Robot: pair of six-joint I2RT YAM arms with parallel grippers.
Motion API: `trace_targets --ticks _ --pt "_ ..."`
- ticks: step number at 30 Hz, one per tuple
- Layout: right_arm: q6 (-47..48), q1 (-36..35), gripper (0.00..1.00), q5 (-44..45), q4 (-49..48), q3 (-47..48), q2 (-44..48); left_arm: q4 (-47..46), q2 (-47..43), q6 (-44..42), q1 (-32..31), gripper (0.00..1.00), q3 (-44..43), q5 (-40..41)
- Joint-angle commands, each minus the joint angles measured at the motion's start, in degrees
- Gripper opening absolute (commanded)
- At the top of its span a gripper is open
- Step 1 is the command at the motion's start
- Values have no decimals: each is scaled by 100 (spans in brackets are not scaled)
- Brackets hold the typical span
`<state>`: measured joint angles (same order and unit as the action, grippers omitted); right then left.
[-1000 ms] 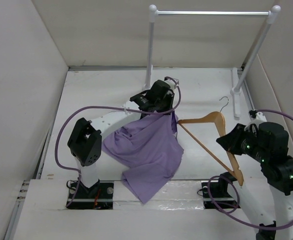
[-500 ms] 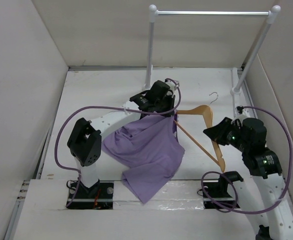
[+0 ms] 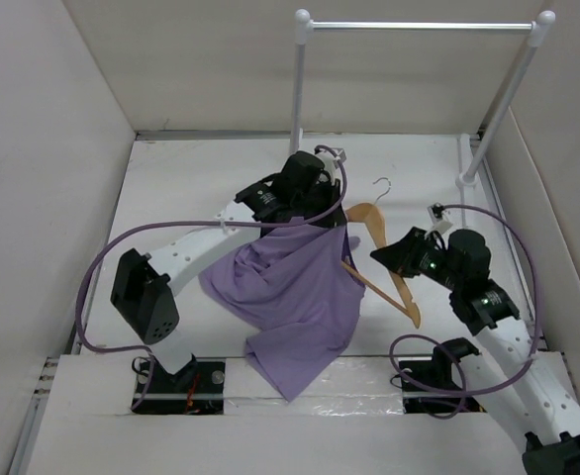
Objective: Place the t-shirt on the hanger
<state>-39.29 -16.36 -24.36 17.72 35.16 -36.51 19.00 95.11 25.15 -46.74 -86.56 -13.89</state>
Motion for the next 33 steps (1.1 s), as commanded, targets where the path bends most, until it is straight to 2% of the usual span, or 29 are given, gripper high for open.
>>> trace_targets --ticks 1,3,4,7,9,13,14,18,24,26,27,28,30,32,33 --pt "-79 -550 0 87 -2041 -272 -110 103 -511 359 16 0 -98 -237" --pt "-79 -806 0 387 -2708 -665 -180 165 -642 412 16 0 -71 -193" --pt "-96 -1034 0 667 -3539 -825 -303 200 -704 421 -45 0 -71 -184" --pt "-88 -1351 0 1308 -5060 -1239 -880 453 -748 482 -107 0 -290 -114" --pt "87 -1738 0 1608 -5636 -1240 -1295 630 -705 500 -159 0 -605 -61" --pt "421 -2423 0 2871 -7014 -802 -2437 938 -748 544 -230 0 -862 -43" --pt "457 -2503 0 3058 -7210 -669 -2875 956 -792 579 -230 0 -853 -35" --pt "790 -2635 0 3437 -7537 122 -3292 938 -1073 676 -230 0 -765 131" --pt "1160 -2583 0 3868 -7108 553 -2416 1298 -1354 580 -230 0 -783 658" --pt "1239 -2583 0 3825 -6975 606 -2256 1377 -1355 457 -230 13 -853 799" --pt "1239 -2583 0 3816 -6905 676 -2212 1430 -1294 360 -230 31 -1114 1009" --pt "1239 -2583 0 3825 -6843 703 -2150 1587 -1241 264 -230 39 -1352 1115" --pt "1335 -2644 0 3903 -6852 721 -2088 1737 -1048 18 -230 52 -2140 1597" --pt "1467 -2715 0 4035 -6755 756 -1966 1852 -925 -10 -37 61 -2749 1723" --pt "1572 -2784 0 4070 -6738 764 -1913 1870 -768 -1 -37 64 -3343 1862"
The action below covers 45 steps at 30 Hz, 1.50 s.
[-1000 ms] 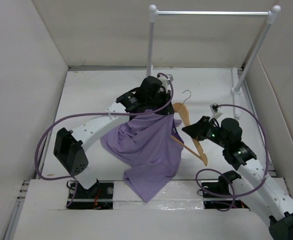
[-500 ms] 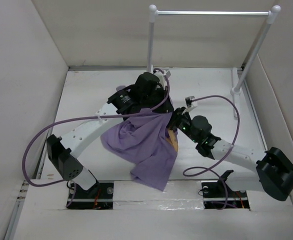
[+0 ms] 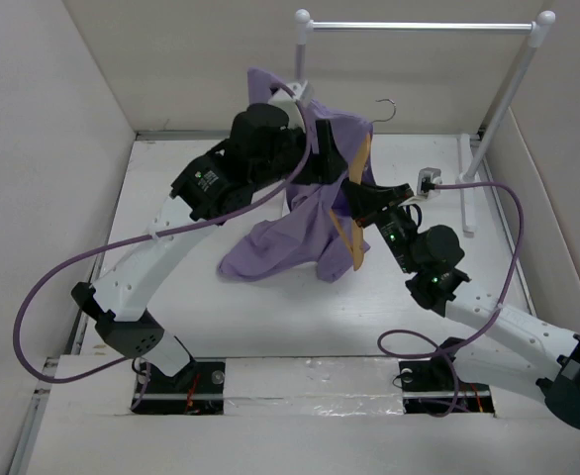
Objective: Place the t-shirt on the hanger
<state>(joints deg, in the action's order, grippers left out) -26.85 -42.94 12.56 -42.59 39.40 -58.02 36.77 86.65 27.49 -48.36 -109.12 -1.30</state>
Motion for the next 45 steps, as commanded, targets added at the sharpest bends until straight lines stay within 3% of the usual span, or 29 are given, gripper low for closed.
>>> trace_targets --ticks 1,6,10,17,22,27,31,34,35,36,38,39,44,45 --pt "382 -127 0 414 -672 341 282 93 150 -96 177 65 -1372 753" --pt "847 -250 0 537 -584 437 405 -556 265 581 299 67 -1692 913" --pt "1006 -312 0 581 -471 542 414 -698 641 1680 933 69 -1542 168" --pt "1349 -312 0 503 -171 771 336 -891 1073 1997 995 75 -1744 -230" --pt "1411 -364 0 370 40 868 291 -2014 1038 2243 1057 83 -1139 -186" --pt "1638 -487 0 563 -21 903 230 -2078 1258 2568 1057 83 -1024 -257" --pt "1815 -487 0 643 -39 991 186 -2971 820 2981 1109 85 116 41" --pt "1868 -487 0 616 5 1070 90 -3237 870 3307 1162 85 277 -10" --pt "1885 -540 0 616 5 1079 54 -3273 906 3377 1162 83 260 -11" --pt "1885 -540 0 599 5 1088 19 -3369 941 3517 1162 71 286 -54" --pt "1885 -540 0 590 84 1149 -69 -3903 941 3606 1162 61 461 -116" --pt "1903 -540 0 590 128 1158 -87 -3984 950 3632 1162 48 453 -116" --pt "1903 -540 0 633 286 1141 -139 -4011 1100 3641 1057 21 295 -230" --pt "1885 -540 0 660 304 1132 -139 -4029 1091 3650 1057 8 338 -256"
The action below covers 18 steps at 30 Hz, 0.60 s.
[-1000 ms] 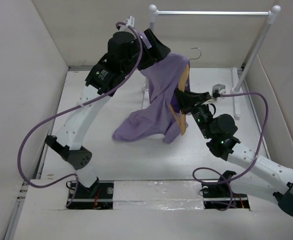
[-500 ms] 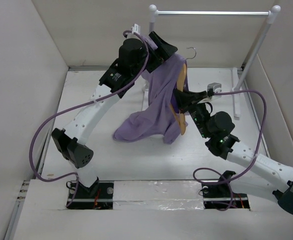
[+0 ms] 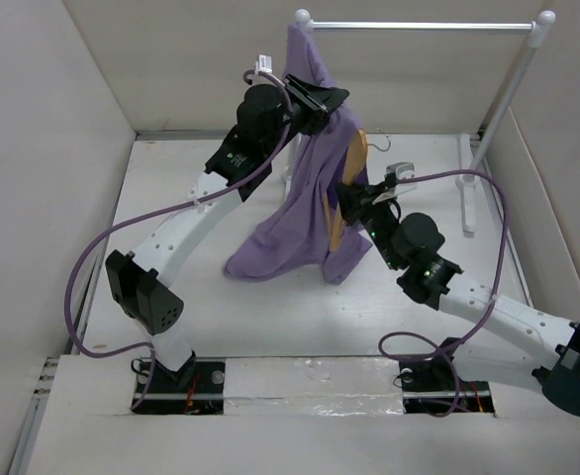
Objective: Place the t-shirt on the hanger
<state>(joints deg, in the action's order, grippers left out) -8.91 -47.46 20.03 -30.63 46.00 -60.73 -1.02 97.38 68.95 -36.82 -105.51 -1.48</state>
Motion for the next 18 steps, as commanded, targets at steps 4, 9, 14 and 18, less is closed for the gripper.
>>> trace_targets --ticks 4,9,14,18 --pt "56 -88 0 44 -621 489 96 -408 -131 -426 -97 0 302 -345" --pt "-207 -88 0 159 -356 410 202 -628 -342 -444 -97 0 654 -406" --pt "-576 -88 30 80 153 480 333 -1023 -624 -277 16 0 1156 -704" --pt "-866 -88 71 -69 724 498 596 -997 -764 -242 69 0 1112 -907"
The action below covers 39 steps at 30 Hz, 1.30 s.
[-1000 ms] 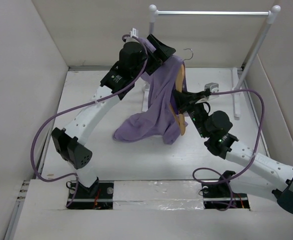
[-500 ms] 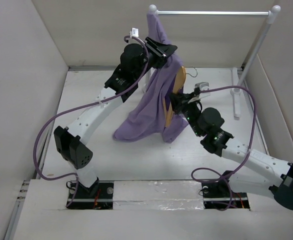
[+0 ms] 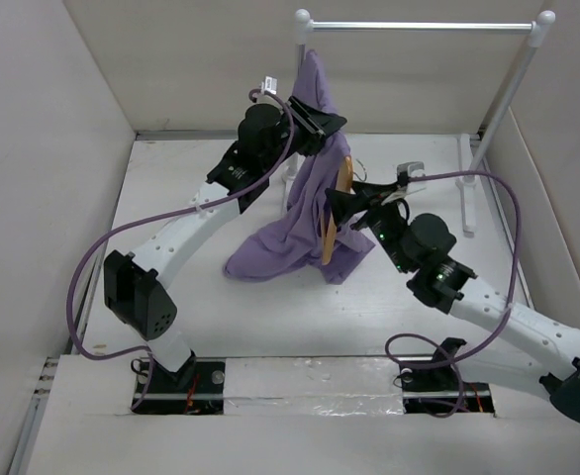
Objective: Place the t-shirt on the hanger
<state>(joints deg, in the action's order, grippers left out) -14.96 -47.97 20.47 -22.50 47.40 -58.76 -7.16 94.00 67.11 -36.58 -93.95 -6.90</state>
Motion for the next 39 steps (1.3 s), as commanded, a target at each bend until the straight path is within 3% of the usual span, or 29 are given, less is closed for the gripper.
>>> trace_targets --ticks 1,6,7,8,9,10,11,14,16,17,21,24,33,39 --pt "-288 -37 73 -131 78 314 496 -383 -452 -58 45 0 -62 -391" --pt "-481 -37 78 -87 799 43 1199 -488 -531 135 168 0 -62 -514" --pt "-534 23 77 -78 1096 -11 1287 -549 -523 196 168 0 -44 -610" --pt "-586 24 70 -17 1264 -81 1375 -576 -523 249 169 0 -36 -637" --pt "-665 24 26 36 1414 -282 1481 -611 -523 302 169 0 -18 -664" --pt "-675 24 9 62 1633 -397 1656 -620 -540 329 229 0 -18 -707" --pt "-744 85 0 132 1792 -502 1727 -646 -558 346 230 0 8 -717" --pt "-1096 86 0 300 2433 -828 1982 -664 -645 373 283 0 79 -778" --pt "-948 164 14 169 2627 -951 1939 -638 -698 382 335 0 96 -848" --pt "-921 269 30 -15 2733 -943 1678 -629 -707 390 335 0 105 -857" --pt "-851 323 56 -280 3330 -627 869 -603 -751 425 388 0 105 -927" --pt "-675 323 66 -377 2973 -783 630 -620 -777 478 388 0 131 -1033" --pt "-78 648 65 -264 2444 -442 -240 -752 -962 628 494 0 474 -1182" --pt "257 701 57 -561 2312 -169 -803 -743 -1103 654 546 0 615 -1182"
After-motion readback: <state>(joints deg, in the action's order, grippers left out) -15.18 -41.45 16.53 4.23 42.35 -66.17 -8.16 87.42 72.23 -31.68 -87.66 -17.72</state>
